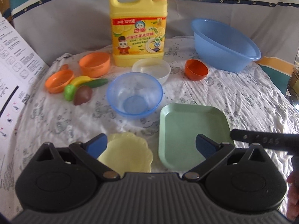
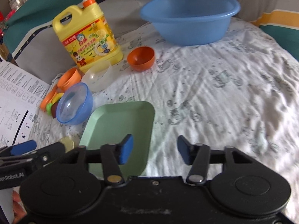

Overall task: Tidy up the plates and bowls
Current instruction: 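Move the right gripper to the green square plate and grasp its rim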

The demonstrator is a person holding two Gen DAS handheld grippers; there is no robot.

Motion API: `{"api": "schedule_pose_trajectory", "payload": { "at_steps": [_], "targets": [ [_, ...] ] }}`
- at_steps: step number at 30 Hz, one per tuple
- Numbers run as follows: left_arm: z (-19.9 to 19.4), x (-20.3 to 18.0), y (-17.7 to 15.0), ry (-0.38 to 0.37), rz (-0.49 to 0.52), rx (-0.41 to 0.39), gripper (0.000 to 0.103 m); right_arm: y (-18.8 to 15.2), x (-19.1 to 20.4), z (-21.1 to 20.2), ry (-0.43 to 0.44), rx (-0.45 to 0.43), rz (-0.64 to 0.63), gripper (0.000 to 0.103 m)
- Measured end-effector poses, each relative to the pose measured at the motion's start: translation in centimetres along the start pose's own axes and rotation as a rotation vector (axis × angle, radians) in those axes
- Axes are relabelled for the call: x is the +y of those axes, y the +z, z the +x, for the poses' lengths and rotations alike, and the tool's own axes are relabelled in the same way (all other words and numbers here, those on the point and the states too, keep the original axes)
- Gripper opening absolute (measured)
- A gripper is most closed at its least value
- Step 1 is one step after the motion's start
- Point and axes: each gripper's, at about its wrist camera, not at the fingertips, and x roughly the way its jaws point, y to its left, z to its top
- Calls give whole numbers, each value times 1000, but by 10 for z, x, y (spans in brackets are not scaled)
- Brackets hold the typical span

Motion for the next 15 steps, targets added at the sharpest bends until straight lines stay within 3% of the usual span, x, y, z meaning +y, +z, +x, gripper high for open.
{"api": "schedule_pose_trajectory", "payload": {
  "at_steps": [6,8,15],
  "targets": [
    [23,-8,7,-7,21,25,99,0,7,27,-3,35,-15,21],
    [32,-11,8,-15,26,40,95,-1,7,29,-6,31,-40,8],
    [52,-27,9,-53,47,75,81,1,-9,22,-19,13,-37,6]
  ]
}}
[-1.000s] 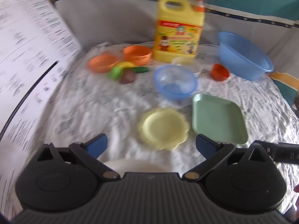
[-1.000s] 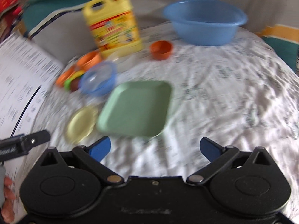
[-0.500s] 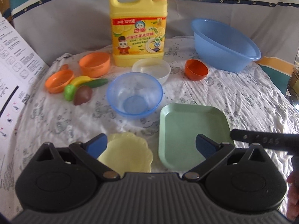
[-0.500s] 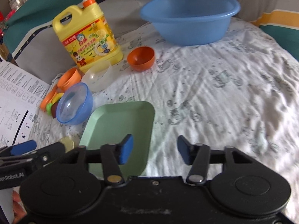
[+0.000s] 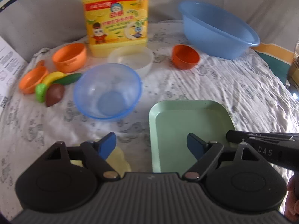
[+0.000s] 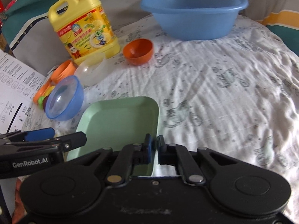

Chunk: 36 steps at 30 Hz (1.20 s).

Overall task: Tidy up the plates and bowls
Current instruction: 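Move the right gripper to the green square plate and grasp its rim, then carry the green plate over the white plate, lower it on, open right gripper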

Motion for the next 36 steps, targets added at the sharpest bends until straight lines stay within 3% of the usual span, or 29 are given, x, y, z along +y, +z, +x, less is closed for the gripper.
{"api": "schedule_pose_trajectory", "payload": {
  "at_steps": [8,16,18,24,36],
  "targets": [
    [21,-20,2,-48,25,64,61,3,-12,-1,4,2,17,6],
    [25,-20,-1,-49,12,63,60,-1,-6,-1,-2,-12,-8,12],
    [24,-22,-1,-60,21,56,43,-2,-2,-1,-10,-22,-26,15],
    [21,-21,-1,-42,2,53,33,-3,10,-1,-43,-27,-62,20],
    [-16,-22,-9,-22,-21,33,31,-5,21,-34,-35,-27,-65,21]
  ]
}}
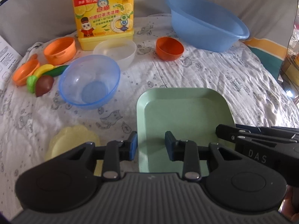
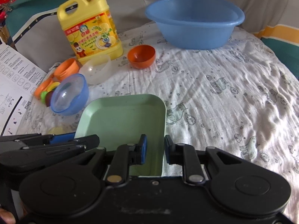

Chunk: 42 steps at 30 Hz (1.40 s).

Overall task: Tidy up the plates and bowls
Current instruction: 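Carry the green plate over the white plate, lower it on, open right gripper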

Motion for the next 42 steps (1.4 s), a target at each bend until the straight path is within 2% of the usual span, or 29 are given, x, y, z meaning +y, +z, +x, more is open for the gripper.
{"api": "schedule_pose_trajectory", "payload": {
  "at_steps": [9,19,32,42],
  "targets": [
    [-42,14,-12,11,-34,-25,31,-3,23,-32,30,0,-29,21],
    [-95,51,-38,33,-96,-63,31,-13,68,-68,96,4,-93,21],
    [-159,128,-100,116,-202,-80,32,-52,155,-87,208,83,-237,21],
    [-168,164,-148,142,-250,-32,33,-94,196,-82,240,178,-338,21]
  ]
}}
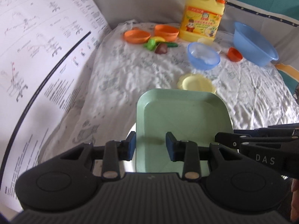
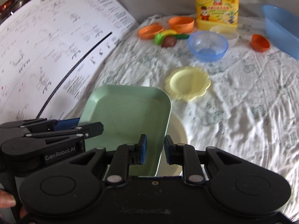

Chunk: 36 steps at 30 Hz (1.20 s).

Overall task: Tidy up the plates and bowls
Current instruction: 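Carry the green plate over the white plate, lower it on, open right gripper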

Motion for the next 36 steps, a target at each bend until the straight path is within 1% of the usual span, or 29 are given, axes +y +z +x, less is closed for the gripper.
{"api": "schedule_pose_trajectory", "payload": {
  "at_steps": [5,10,11,24,28,30,31,32,33,34,36],
  "targets": [
    [12,5,-11,-3,-1,34,33,-8,1,11,-2,47,-1,21],
    [24,6,-16,-6,-3,62,33,-12,0,21,-1,74,6,21],
    [26,7,-17,-7,-4,66,33,-13,0,23,-12,74,11,21],
    [42,4,-17,-16,-2,98,33,-10,-5,37,-18,104,29,22],
    [46,4,-17,-24,-2,106,33,-10,-7,40,-13,105,34,27],
    [45,3,-17,-30,-6,98,38,-10,-6,40,-14,101,29,29],
    [44,4,-17,-36,-8,88,40,-10,-6,40,-9,98,29,36],
    [41,4,-16,-38,-8,74,50,-10,-5,39,-18,86,31,53],
    [38,3,-15,-25,-6,53,55,-10,-5,36,-19,72,31,57],
    [34,4,-13,-9,-1,31,58,-9,-6,33,-20,52,31,62],
    [26,6,-10,10,-5,-10,69,-6,-7,28,-16,28,41,72]
  ]
}}
